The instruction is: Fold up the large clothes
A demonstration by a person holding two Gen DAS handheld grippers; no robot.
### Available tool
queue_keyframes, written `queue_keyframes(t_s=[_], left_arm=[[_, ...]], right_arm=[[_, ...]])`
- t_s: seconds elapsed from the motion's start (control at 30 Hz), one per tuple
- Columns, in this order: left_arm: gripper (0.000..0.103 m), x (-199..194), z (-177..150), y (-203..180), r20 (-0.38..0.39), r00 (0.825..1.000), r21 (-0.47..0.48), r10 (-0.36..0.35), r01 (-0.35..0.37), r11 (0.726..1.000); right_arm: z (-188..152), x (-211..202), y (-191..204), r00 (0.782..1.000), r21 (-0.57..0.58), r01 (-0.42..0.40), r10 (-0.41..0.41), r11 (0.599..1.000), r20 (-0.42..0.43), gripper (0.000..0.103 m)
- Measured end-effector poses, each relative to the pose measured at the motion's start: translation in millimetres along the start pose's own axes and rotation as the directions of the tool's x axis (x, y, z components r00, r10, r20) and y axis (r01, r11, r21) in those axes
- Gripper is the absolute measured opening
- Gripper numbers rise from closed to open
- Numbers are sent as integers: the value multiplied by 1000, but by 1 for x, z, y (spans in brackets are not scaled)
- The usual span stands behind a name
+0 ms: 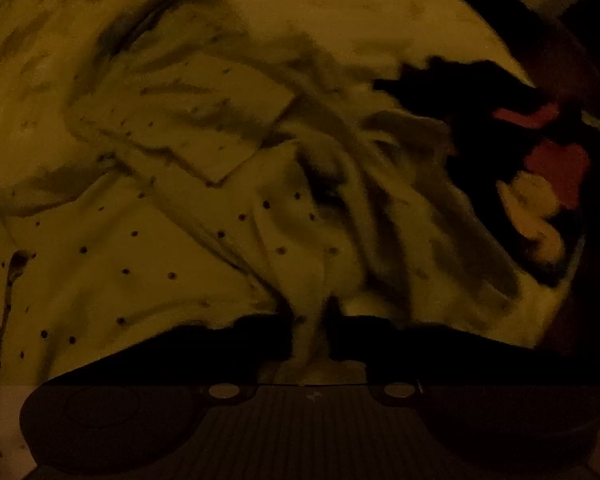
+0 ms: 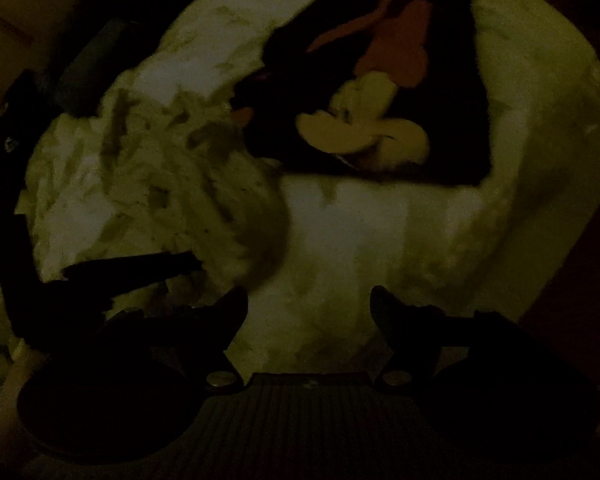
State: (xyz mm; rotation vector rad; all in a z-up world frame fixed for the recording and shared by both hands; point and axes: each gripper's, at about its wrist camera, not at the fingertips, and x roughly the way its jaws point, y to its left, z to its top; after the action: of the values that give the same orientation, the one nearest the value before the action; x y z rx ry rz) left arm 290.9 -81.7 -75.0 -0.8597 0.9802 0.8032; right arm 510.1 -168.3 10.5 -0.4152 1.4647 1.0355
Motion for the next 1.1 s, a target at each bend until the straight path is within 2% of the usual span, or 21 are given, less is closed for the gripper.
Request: queue_keyframes(t_s=[0.1,0.17,0.23,0.3,0.33,0.4,0.47,0.5,0.53,0.57,0.63,0.77,0.83,0.87,0.9,1.0,1.1], left_arm=[[54,-38,-17,-21,61,998,94,-26,20,995],[55,-63,-35,-44,68,995,212,-73,58,976],[55,-82,-60,-67,35,990,329,-138,119,937],[56,-82,-82,-83,-52,986,375,-157,166,912],[55,-77,-89,-86,-74,986,375,-149,166,912],[60,-68,-94,-82,-87,990,331,-114,136,934],[85,-62,-84,-67,-126,988,220,-94,120,968],[90,-63,-77,-59,-125,987,176,-101,122,977],[103,-68,-69,-49,-105,988,150,-110,125,981],[103,-73,-59,-43,-63,993,150,-97,105,983],[103,-85,-38,-34,41,999,171,-10,3,985],[103,-88,8,0,120,987,108,103,-116,987],[103,-80,35,10,153,978,68,143,-155,986],[103,-74,47,11,175,972,81,154,-170,982],[103,-67,57,9,192,967,116,168,-193,974],[103,-29,77,-15,207,960,317,187,-247,916],[103,9,83,-46,197,964,493,177,-254,832]], right_arm=[[3,-2,-18,999,58,28,-29,998,20,72],[10,-5,-32,998,126,38,-44,991,45,72],[17,-7,-43,997,189,32,-46,981,68,72],[24,-6,-53,997,248,4,-23,969,75,72],[26,-3,-56,997,269,-21,1,963,72,72],[28,3,-56,997,275,-60,43,960,64,72],[27,9,-48,995,230,-81,66,970,70,72],[27,14,-44,995,201,-86,75,976,65,71],[26,22,-39,994,186,-104,97,977,47,71],[25,27,-37,991,188,-131,126,973,38,69],[24,41,-31,980,205,-201,199,958,29,66],[24,67,-23,982,181,-186,188,966,3,60],[22,76,-23,981,187,-190,192,964,7,48],[21,78,-23,980,184,-198,199,963,16,30],[21,78,-24,981,180,-194,194,964,17,17],[21,71,-29,984,180,-177,172,968,44,13],[22,62,-39,982,210,-188,179,960,58,9]])
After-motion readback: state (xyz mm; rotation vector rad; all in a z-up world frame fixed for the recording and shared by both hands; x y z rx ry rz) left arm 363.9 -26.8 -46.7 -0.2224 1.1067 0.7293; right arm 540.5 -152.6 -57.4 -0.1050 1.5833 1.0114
